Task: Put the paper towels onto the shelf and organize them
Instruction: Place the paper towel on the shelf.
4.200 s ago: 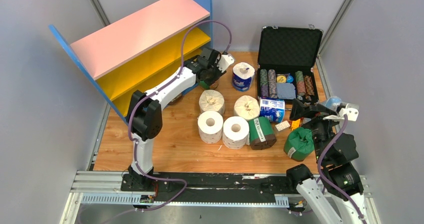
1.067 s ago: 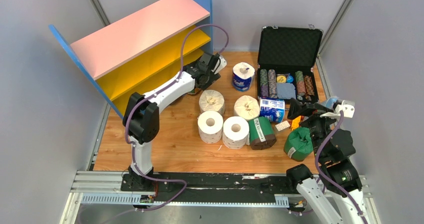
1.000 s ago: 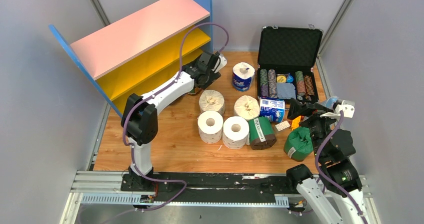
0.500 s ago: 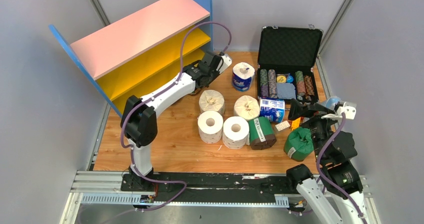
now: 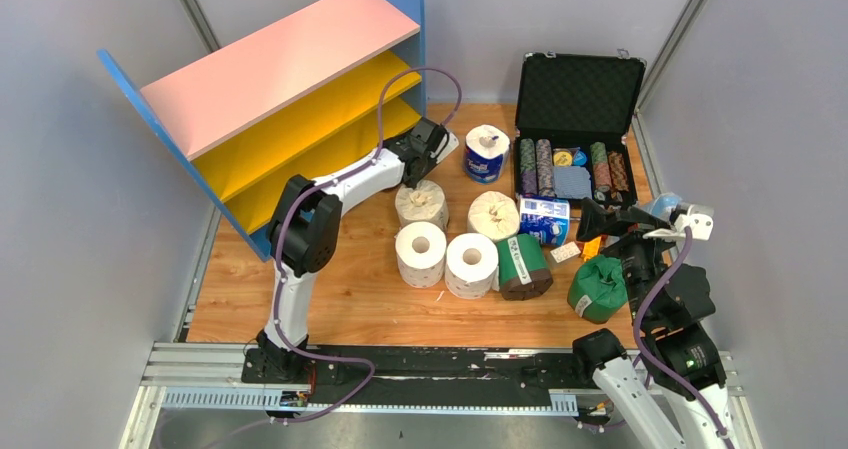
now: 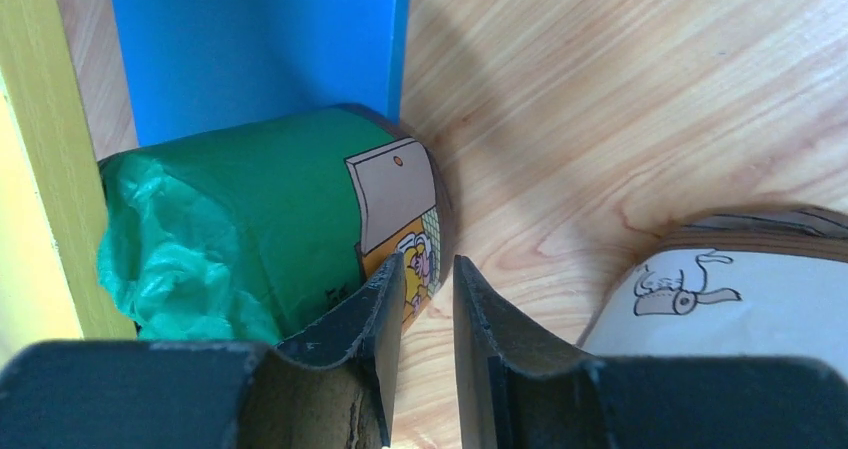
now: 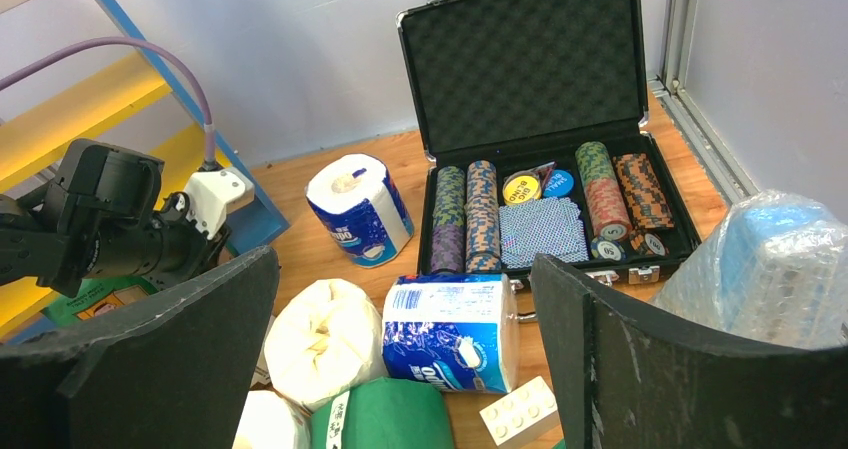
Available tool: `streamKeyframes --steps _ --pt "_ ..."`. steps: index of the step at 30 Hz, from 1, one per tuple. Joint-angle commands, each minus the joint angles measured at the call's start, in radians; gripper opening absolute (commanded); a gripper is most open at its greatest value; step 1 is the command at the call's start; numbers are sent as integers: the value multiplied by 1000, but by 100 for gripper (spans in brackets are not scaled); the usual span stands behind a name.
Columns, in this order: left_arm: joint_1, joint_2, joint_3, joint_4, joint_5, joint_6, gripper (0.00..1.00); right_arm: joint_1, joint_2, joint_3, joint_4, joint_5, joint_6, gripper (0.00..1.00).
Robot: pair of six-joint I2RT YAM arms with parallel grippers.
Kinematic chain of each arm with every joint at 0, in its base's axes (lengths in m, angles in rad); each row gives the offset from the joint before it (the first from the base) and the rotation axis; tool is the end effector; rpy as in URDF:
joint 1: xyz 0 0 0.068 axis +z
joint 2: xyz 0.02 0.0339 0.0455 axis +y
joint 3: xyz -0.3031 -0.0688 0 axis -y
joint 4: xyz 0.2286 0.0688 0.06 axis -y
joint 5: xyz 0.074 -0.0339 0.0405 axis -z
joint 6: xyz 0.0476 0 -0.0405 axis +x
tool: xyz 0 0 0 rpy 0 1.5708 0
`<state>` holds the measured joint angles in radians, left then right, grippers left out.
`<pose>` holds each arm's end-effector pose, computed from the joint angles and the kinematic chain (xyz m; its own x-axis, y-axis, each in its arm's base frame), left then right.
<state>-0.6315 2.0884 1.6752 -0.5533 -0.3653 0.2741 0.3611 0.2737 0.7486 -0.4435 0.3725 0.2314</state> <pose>0.3900 -0.2642 0.2426 -0.5345 0.7042 -0.4674 0.5529 0.7096 0.4368 0.0270 -0.0083 0.3570 0.0312 0.2401 -0.9702 0.0042 0.9707 0.2403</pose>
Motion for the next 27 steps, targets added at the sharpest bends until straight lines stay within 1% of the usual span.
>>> streamKeyframes --steps 1,6,12,18,27 --pt "22 41 3 1 -38 -35 33 -3 -7 -5 38 -7 9 100" --pt "43 57 6 20 -111 -40 37 -4 -6 -5 37 -7 9 100" --pt "51 63 18 25 -150 -34 40 -3 1 -3 38 -10 9 100" --pt "65 90 19 28 -150 -40 42 -3 0 -5 37 -10 11 100" --pt "96 112 12 38 -100 -73 43 -5 2 -5 38 -14 11 100"
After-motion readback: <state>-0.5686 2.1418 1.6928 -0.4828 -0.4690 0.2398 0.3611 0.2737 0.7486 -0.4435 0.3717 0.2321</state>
